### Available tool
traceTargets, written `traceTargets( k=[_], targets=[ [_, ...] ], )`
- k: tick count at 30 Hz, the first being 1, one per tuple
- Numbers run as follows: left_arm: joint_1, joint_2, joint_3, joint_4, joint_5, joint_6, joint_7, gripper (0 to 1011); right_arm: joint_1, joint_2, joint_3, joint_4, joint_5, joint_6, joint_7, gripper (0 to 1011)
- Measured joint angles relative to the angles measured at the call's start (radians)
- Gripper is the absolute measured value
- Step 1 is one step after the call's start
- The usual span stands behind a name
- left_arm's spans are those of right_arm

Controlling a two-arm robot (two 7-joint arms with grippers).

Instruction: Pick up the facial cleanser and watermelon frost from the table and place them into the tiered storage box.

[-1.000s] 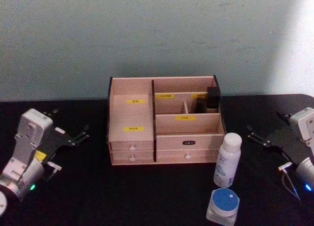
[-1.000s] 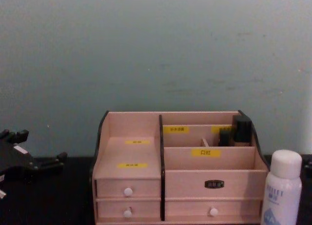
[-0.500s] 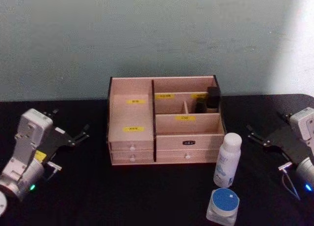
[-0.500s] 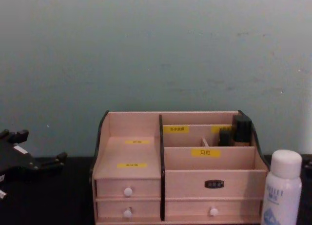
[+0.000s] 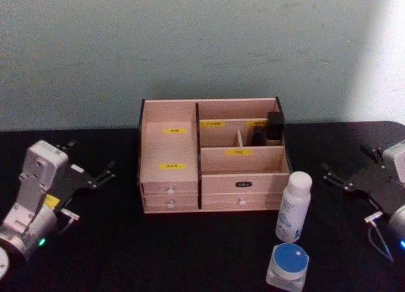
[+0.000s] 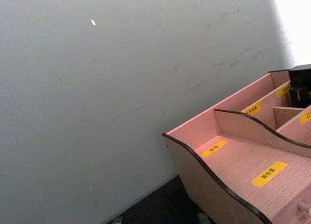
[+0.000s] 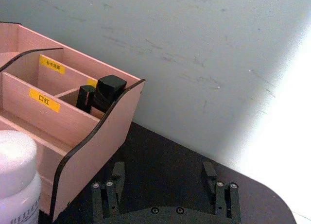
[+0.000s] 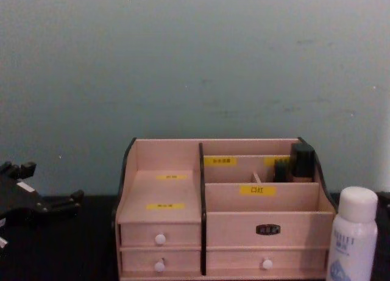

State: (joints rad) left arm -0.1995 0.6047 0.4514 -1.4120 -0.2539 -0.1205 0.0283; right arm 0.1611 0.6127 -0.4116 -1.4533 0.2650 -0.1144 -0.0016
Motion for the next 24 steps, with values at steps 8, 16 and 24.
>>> traceTargets(
  k=[8, 16, 24],
  targets=[
    [0.000, 0.000, 0.000, 0.000, 0.000, 0.000, 0.000, 1001, -0.080, 0.047, 0.047, -0.084, 0.039, 0.030, 0.042, 1000],
    [0.000, 0.000, 0.000, 0.000, 0.000, 0.000, 0.000, 1001, -0.185, 0.107, 0.111, -0.186, 0.121, 0.075, 0.113, 1000],
    [0.000, 0.000, 0.000, 0.000, 0.000, 0.000, 0.000, 1001, -0.269, 0.153, 0.159, -0.268, 0.194, 0.102, 0.194, 1000]
  ],
)
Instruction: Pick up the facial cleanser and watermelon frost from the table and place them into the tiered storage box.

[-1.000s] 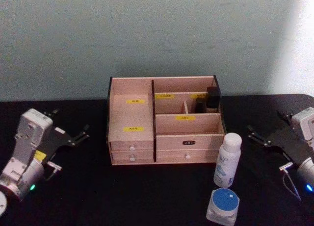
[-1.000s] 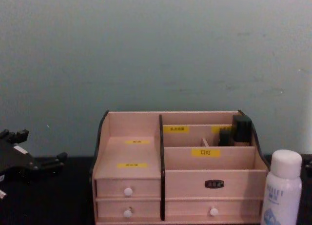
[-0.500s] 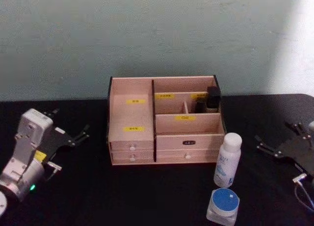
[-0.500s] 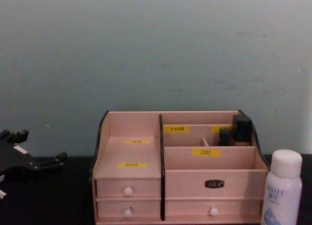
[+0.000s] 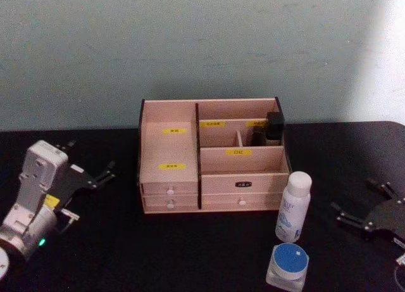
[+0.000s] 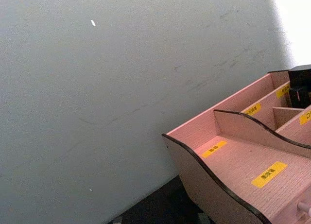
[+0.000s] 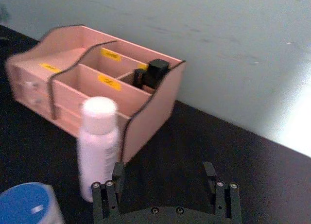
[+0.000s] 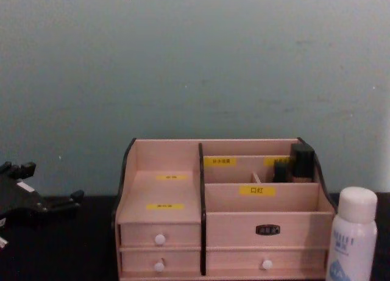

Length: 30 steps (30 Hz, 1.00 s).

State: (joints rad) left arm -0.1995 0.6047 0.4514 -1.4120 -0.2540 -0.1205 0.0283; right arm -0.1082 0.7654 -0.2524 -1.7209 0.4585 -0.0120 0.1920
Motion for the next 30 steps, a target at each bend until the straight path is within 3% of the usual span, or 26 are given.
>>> traceTargets(
  k=[9, 15, 22, 30],
  targets=[
    [0.000, 0.000, 0.000, 0.000, 0.000, 0.000, 0.000, 1001, -0.066, 0.028, 0.034, -0.076, 0.048, 0.024, 0.081, 1000],
    [0.000, 0.000, 0.000, 0.000, 0.000, 0.000, 0.000, 1001, -0.079, 0.022, 0.040, -0.099, 0.070, 0.051, 0.124, 1000],
    [0.000, 0.000, 0.000, 0.000, 0.000, 0.000, 0.000, 1002, -0.056, -0.006, 0.025, -0.097, 0.068, 0.089, 0.140, 1000],
    [0.000, 0.000, 0.000, 0.000, 0.000, 0.000, 0.000, 1001, 0.001, -0.057, -0.010, -0.067, 0.025, 0.127, 0.152, 1000]
  ],
)
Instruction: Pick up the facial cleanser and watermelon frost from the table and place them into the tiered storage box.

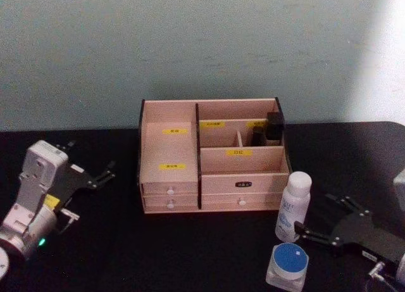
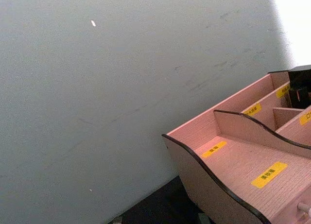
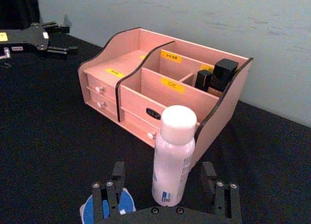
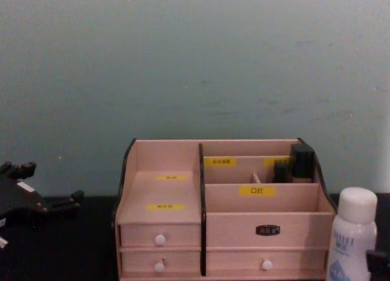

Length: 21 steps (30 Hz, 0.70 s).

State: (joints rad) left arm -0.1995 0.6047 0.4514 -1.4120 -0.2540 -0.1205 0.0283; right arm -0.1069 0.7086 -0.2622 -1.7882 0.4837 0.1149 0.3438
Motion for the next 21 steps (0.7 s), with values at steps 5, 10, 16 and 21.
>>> traceTargets(
  k=[5, 10, 16, 21],
  targets=[
    [0.000, 0.000, 0.000, 0.000, 0.000, 0.000, 0.000, 1001, 0.030, -0.028, -0.014, 0.021, -0.030, 0.014, -0.001, 1000],
    [0.000, 0.000, 0.000, 0.000, 0.000, 0.000, 0.000, 1001, 0.056, -0.059, -0.021, 0.046, -0.055, 0.026, -0.006, 1000],
    [0.000, 0.000, 0.000, 0.000, 0.000, 0.000, 0.000, 1001, 0.081, -0.090, -0.025, 0.077, -0.068, 0.037, 0.008, 1000],
    [0.000, 0.000, 0.000, 0.000, 0.000, 0.000, 0.000, 1001, 0.098, -0.108, -0.029, 0.096, -0.076, 0.043, 0.022, 1000]
  ],
)
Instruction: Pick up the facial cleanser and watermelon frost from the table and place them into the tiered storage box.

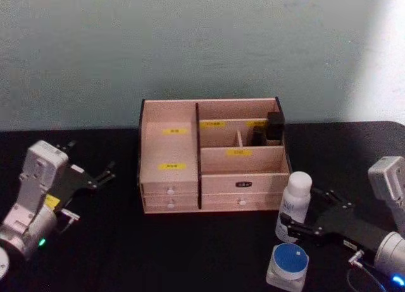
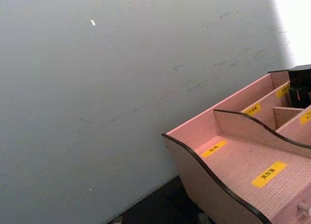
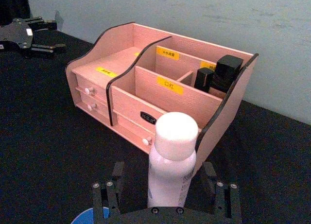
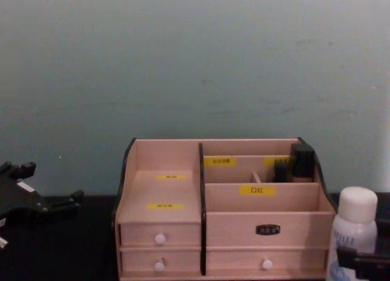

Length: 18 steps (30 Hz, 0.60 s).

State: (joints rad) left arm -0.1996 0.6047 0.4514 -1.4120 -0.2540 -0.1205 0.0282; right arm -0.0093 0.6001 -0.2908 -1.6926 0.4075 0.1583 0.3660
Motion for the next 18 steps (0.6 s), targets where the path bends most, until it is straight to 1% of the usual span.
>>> traceTargets(
  k=[9, 12, 18],
  targets=[
    [0.000, 0.000, 0.000, 0.000, 0.000, 0.000, 0.000, 1001, 0.032, -0.035, -0.007, 0.036, -0.019, 0.005, 0.009, 1000],
    [0.000, 0.000, 0.000, 0.000, 0.000, 0.000, 0.000, 1001, 0.036, -0.041, -0.008, 0.040, -0.028, 0.005, 0.007, 1000],
    [0.000, 0.000, 0.000, 0.000, 0.000, 0.000, 0.000, 1001, 0.035, -0.039, -0.008, 0.040, -0.027, 0.005, 0.007, 1000]
  ],
)
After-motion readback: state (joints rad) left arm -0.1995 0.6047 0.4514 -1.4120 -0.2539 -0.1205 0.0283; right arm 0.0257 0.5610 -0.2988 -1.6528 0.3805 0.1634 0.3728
